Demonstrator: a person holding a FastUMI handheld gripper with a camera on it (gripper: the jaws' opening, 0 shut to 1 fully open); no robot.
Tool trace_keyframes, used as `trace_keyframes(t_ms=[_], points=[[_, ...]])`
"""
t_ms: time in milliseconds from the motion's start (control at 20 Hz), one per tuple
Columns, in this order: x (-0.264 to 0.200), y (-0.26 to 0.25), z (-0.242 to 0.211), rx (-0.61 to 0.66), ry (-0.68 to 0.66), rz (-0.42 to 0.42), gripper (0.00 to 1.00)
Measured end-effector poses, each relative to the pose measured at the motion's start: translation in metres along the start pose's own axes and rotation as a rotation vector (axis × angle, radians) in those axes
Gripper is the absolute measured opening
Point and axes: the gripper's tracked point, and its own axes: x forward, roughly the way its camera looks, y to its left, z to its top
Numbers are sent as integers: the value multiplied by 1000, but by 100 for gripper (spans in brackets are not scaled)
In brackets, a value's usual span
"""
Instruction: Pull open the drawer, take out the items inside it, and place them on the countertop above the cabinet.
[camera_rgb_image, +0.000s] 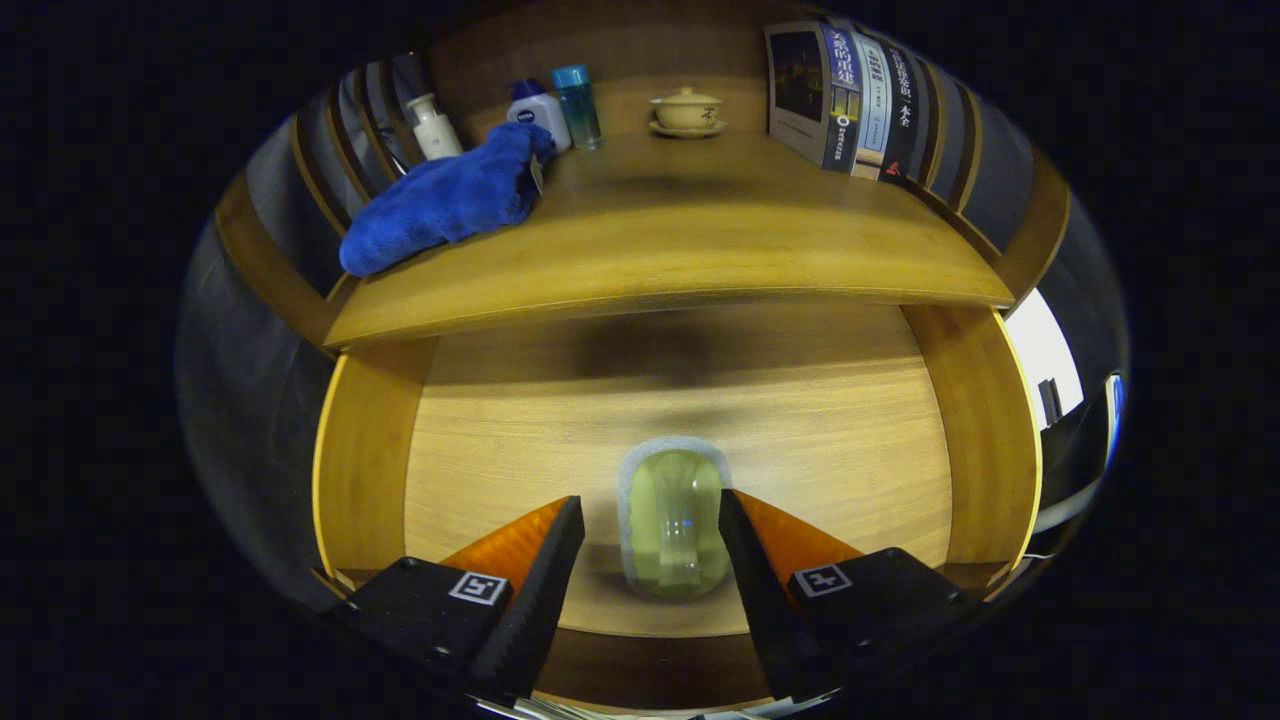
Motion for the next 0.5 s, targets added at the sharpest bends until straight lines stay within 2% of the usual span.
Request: trace_keyframes(t_ms=[150, 250, 450, 500], points=[[12, -3, -7, -9, 79, -3, 84], [18, -5, -11, -14, 117, -1, 71], [31, -10, -15, -17, 161, -24, 58], [31, -11, -13, -21, 151, -33, 59]])
